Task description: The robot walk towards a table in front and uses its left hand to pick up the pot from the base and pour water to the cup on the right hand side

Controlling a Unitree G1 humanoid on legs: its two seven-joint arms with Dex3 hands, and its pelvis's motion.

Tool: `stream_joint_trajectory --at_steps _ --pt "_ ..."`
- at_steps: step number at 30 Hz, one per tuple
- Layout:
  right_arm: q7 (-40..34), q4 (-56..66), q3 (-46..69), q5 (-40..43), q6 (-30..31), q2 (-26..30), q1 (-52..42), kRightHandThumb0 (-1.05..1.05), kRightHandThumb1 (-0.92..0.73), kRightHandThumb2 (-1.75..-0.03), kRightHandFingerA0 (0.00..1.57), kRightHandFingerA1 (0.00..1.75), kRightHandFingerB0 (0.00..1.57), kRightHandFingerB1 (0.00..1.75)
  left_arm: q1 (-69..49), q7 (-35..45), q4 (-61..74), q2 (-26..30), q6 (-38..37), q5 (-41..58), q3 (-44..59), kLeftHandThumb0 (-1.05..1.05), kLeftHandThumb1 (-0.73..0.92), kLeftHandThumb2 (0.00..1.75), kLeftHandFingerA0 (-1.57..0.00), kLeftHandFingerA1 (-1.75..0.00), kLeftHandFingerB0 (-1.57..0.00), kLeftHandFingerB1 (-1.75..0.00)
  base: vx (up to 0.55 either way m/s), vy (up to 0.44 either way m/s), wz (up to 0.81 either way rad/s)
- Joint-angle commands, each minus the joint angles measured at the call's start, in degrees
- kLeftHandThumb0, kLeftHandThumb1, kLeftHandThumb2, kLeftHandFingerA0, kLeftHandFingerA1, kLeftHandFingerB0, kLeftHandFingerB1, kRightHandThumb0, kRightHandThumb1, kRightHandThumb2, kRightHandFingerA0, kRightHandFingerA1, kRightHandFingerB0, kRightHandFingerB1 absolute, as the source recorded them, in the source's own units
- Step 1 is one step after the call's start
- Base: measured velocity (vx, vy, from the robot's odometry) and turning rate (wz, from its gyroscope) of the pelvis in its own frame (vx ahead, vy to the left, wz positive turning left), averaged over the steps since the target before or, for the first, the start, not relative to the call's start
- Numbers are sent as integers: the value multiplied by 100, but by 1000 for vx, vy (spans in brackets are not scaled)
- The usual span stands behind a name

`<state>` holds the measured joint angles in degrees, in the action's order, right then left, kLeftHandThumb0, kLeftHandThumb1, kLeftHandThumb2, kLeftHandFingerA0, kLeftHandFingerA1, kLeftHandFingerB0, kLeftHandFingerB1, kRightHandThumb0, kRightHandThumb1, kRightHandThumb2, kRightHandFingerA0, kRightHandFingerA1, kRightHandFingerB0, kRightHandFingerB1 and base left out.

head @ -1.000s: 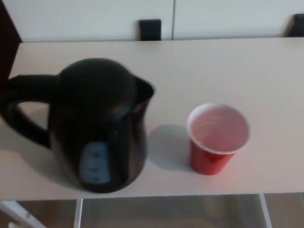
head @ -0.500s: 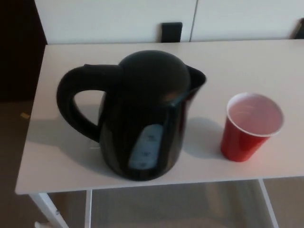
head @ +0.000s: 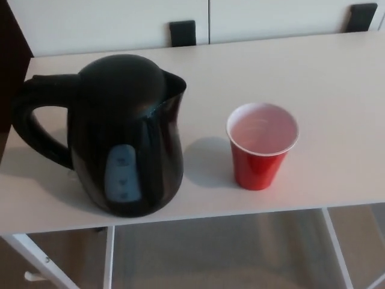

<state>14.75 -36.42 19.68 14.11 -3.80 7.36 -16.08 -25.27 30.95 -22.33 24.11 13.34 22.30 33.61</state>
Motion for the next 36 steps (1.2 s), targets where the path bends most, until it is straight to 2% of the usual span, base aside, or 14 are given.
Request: stream_joint_trajectory --at_steps 1,4,6,7,8,9,10,11,12,13,32,33,35,36 --pt "95 -115 64 87 -146 67 57 -14 -54 -56 65 55 30 35 160 -366 302 -137 51 92 71 -13 44 53 -35 -36 -33 -33 13 168 -12" --pt "153 -222 131 187 -34 52 138 -9 -39 -87 59 70 20 51 293 -397 219 -122 44 54 52 -11 45 53 -35 -37 -33 -33 31 227 2" --pt "169 -268 131 166 -67 53 156 -9 -39 -87 60 71 19 51 328 -402 169 -110 36 24 24 -11 46 53 -35 -37 -32 -33 -4 218 -14" --pt "165 -318 144 173 -67 50 190 -16 -54 -57 68 56 31 36 347 -375 116 -89 10 -1 -1 -14 46 54 -34 -38 -31 -34 -35 131 24" --pt "172 -330 135 158 -72 61 197 -10 -39 -86 62 71 20 51 365 -378 61 -79 -6 -28 -24 -13 47 54 -35 -37 -30 -33 -53 88 6" --pt "171 -368 126 132 -72 85 215 -18 -55 -57 69 55 30 35 358 -397 68 -87 19 -26 -33 -12 46 54 -36 -37 -31 -33 -28 64 15" --pt "167 -413 120 108 -71 110 236 -18 -55 -57 69 55 30 35 342 -417 101 -100 57 -10 -36 -12 46 54 -36 -37 -31 -33 21 -24 17" --pt "163 -433 135 127 -39 110 263 -10 -39 -87 60 70 20 51 340 -427 109 -106 85 15 -29 -12 44 53 -36 -37 -32 -33 41 -33 29" --pt "158 -444 158 163 12 101 297 -10 -39 -87 60 70 20 51 341 -434 115 -113 118 49 -16 -12 44 53 -36 -37 -32 -33 3 -134 6" --pt "160 -442 165 174 21 99 313 -15 -56 -57 67 53 31 35 355 -438 111 -111 112 48 -19 -13 44 53 -37 -37 -33 -33 -8 -121 6" --pt "138 -484 156 169 57 102 390 -13 -57 -56 58 47 31 34 485 -585 357 -179 -99 121 53 -15 46 54 -38 -36 -33 -33 -1 -16 1" --pt "156 -504 146 153 32 114 387 -9 -39 -85 44 62 20 50 508 -597 595 -221 -58 241 114 -23 47 54 -38 -36 -33 -33 0 0 0" --pt "157 -482 158 181 91 116 401 -8 -38 -85 47 63 20 50 738 -873 1123 -262 7 296 175 -30 39 58 -37 -39 -34 -37 0 0 0" --pt "153 -545 179 194 68 116 429 -13 -52 -58 53 48 32 37 769 -980 1503 -278 43 264 156 -34 38 58 -37 -39 -32 -37 0 0 0"
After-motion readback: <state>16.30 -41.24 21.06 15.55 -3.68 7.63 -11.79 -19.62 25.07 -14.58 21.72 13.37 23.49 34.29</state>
